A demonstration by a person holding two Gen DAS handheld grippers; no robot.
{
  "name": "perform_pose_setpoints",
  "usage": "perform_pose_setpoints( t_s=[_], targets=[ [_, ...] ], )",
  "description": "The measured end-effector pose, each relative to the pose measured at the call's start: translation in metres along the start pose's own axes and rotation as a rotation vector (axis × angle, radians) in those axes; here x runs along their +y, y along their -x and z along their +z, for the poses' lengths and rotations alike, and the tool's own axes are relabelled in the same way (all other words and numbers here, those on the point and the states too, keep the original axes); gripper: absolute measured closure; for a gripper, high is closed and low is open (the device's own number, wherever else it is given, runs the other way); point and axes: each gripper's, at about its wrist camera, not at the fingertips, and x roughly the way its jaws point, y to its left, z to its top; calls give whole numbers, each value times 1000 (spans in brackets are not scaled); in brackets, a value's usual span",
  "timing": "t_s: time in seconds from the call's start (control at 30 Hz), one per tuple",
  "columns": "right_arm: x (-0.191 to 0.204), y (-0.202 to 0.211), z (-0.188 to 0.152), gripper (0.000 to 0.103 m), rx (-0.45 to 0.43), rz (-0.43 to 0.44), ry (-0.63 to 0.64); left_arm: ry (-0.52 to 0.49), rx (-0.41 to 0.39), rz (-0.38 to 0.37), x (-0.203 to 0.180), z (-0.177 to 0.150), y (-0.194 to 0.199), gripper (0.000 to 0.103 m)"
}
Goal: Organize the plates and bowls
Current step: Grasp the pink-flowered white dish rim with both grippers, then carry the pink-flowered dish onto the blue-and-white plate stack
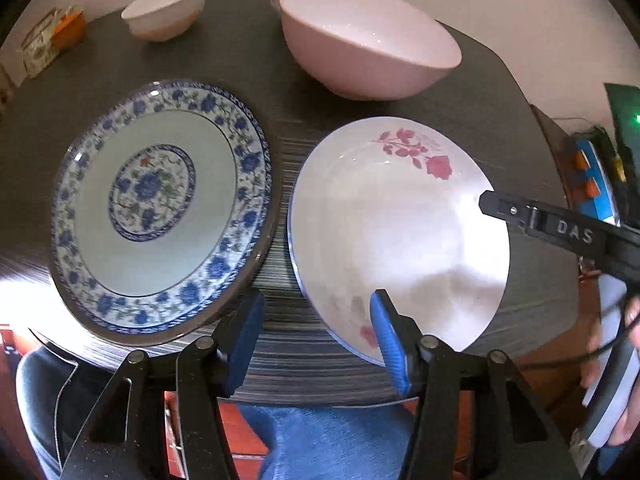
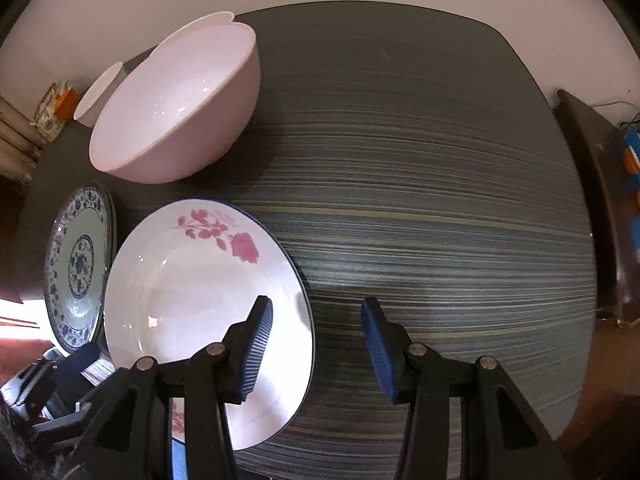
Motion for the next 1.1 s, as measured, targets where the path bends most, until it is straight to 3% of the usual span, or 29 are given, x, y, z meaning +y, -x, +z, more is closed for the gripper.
perform_pose_setpoints(
  t_s=[0.17,0.23,0.27,0.3,0.33,0.53,0.93,1.1],
  targets=[
    [-3,-7,3,56,8,34,6,70,13,-24,-4,2,-19,53],
    [-1,-11,2,56,16,43,12,72,-13,-16,-8,5,-22,66],
    [-3,-13,1,62,18,53,14,65,-17,4,-12,7,-26,70],
    [-3,-16,1,80,26,67,16,68,-23,17,-17,11,-30,72],
    [-4,-19,3,84,28,60,17,71,-34,20,-21,14,-33,73],
    [-5,-15,0,84,3,24,28,41,-56,30,-28,24,-35,83],
    [-2,7,-11,84,-44,-33,-7,-128,-100,36,-71,24,-22,84],
    [9,13,-12,84,-57,-40,-4,-130,-113,29,-55,24,-13,84]
  ],
)
